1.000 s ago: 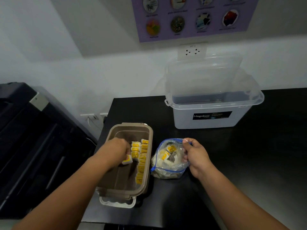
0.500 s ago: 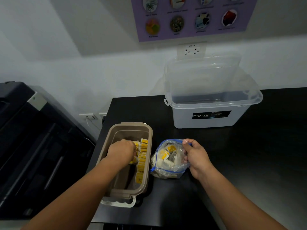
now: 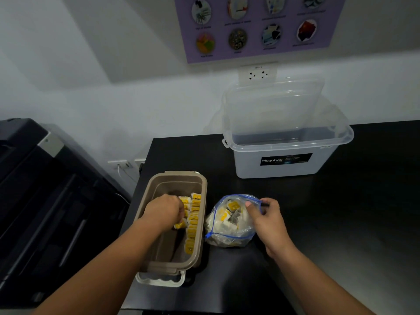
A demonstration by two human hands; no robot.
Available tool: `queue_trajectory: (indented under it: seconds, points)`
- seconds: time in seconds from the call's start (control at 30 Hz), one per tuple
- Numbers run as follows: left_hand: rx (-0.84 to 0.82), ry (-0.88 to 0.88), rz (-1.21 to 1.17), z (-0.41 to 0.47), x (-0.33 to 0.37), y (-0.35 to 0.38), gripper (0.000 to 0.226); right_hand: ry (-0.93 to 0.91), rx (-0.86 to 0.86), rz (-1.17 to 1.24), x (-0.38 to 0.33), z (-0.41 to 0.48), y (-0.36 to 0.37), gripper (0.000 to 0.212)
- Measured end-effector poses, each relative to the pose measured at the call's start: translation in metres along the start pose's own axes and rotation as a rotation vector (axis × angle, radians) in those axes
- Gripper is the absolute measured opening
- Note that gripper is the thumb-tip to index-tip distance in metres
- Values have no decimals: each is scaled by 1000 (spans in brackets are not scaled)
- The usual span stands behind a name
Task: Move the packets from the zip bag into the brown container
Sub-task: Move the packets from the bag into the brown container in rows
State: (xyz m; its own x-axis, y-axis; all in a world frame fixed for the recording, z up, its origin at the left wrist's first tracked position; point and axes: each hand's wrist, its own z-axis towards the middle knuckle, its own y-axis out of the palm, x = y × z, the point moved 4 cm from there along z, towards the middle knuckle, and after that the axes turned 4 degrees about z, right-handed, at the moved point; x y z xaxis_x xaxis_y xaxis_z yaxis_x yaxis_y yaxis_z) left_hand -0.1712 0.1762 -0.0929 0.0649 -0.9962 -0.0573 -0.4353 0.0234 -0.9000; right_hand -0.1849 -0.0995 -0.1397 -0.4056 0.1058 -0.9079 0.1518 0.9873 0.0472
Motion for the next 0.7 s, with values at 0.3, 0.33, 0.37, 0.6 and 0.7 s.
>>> queue_trajectory:
  seconds: [0.3, 0.33, 0.37, 0.6, 0.7]
  points:
    - [94, 35, 28, -1, 6, 2, 17, 371, -127, 165, 22, -16, 1, 20]
    - [105, 44, 36, -2, 7, 1, 16, 394, -122, 215, 22, -15, 2, 19]
    - [115, 52, 39, -2, 7, 1, 16, 411, -112, 260, 22, -14, 2, 17]
    - [78, 45, -18, -4, 6, -2, 13, 465, -73, 458, 17, -10, 8, 26]
    - [62, 32, -49, -7, 4, -5, 23, 480, -58, 502, 14, -11, 9, 32]
